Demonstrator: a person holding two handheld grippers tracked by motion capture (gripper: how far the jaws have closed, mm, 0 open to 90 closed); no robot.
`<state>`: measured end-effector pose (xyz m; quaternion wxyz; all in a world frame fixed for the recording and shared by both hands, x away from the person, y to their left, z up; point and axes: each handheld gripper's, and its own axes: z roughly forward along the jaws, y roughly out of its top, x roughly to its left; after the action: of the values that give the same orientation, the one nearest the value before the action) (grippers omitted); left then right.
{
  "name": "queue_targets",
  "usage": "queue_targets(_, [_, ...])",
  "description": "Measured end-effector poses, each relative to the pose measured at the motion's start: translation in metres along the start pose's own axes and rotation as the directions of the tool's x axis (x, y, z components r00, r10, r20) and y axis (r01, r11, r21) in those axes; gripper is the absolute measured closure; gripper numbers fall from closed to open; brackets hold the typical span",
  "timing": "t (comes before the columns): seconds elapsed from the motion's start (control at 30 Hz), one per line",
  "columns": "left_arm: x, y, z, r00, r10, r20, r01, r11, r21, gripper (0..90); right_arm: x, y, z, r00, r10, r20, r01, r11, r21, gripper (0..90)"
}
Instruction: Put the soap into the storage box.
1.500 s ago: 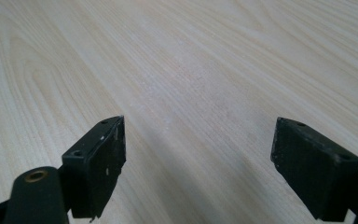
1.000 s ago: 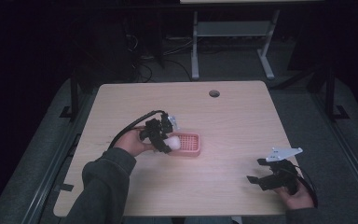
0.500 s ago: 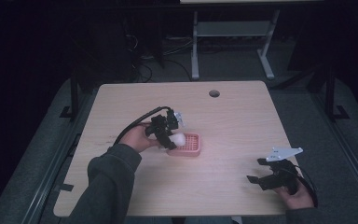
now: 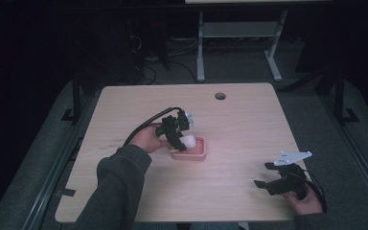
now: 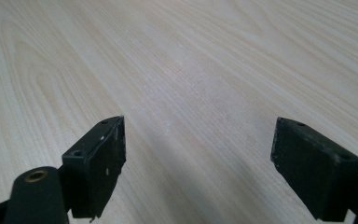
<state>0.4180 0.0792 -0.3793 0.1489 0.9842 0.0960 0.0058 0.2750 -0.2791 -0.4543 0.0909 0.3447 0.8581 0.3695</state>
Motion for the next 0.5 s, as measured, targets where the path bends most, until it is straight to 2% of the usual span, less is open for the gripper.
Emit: queue_targets(0.5, [0.006,0.004,0.01,1.0,-0.006,0.005,0.006,0.9999,0.01,50.0,-0.001,-0.001,0.0,1.0,0.002,-0.002,-0.002,1.0,0.0,17.6])
